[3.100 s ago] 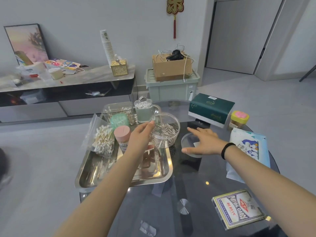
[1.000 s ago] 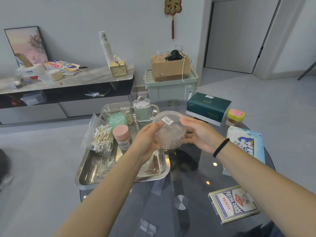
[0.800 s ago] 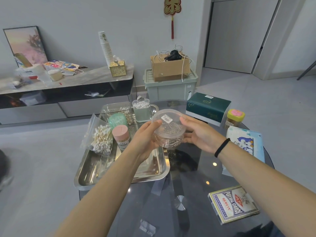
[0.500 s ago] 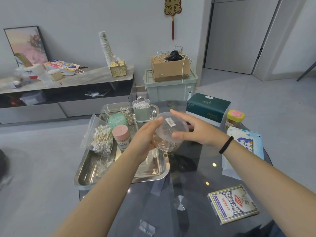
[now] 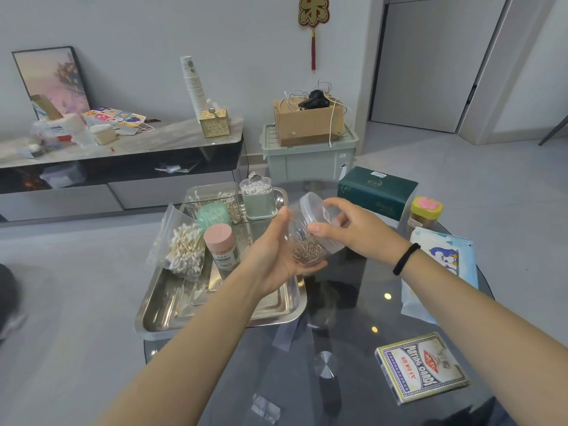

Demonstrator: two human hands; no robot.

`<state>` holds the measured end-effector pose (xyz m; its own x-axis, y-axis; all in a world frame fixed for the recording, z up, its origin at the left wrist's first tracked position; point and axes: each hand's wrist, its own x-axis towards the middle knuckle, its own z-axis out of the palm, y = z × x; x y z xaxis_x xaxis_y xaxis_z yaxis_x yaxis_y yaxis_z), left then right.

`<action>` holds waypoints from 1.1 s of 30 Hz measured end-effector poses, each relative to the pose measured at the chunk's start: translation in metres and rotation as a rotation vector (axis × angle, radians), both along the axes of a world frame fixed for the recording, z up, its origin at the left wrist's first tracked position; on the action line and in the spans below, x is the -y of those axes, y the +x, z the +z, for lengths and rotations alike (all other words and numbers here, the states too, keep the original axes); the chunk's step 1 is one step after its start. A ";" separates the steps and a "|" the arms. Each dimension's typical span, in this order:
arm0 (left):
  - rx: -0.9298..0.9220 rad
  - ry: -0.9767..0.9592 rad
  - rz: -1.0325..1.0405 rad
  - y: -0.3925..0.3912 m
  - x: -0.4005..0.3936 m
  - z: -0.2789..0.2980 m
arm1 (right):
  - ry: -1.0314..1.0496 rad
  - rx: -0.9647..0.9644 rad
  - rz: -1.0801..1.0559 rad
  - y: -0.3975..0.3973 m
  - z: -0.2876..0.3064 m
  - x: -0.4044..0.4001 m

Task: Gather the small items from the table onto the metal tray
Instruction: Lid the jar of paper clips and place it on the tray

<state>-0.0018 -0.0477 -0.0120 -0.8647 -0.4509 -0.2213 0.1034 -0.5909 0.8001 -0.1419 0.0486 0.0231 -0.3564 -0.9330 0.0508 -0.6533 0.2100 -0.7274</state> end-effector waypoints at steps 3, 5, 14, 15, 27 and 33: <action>-0.002 -0.011 0.032 0.000 -0.001 -0.003 | 0.068 -0.128 -0.065 0.002 0.004 0.000; -0.004 -0.042 0.036 -0.001 0.000 -0.001 | 0.066 -0.109 -0.046 0.001 0.010 -0.001; 0.032 -0.142 0.037 0.009 0.003 0.005 | -0.071 0.029 -0.055 0.010 -0.004 0.005; 0.044 -0.153 0.054 0.011 0.005 0.006 | -0.073 0.050 -0.037 0.012 -0.004 0.007; 0.490 -0.190 0.369 0.052 0.032 0.001 | 0.079 0.077 0.046 0.038 -0.019 0.081; 0.575 -0.127 0.372 0.055 0.041 -0.006 | 0.120 0.041 0.060 0.041 -0.037 0.107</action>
<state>0.0534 -0.0882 -0.0184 -0.4094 -0.7471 -0.5237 -0.1802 -0.4964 0.8492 -0.1012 -0.0580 -0.0141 -0.2992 -0.9512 -0.0756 -0.6379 0.2583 -0.7255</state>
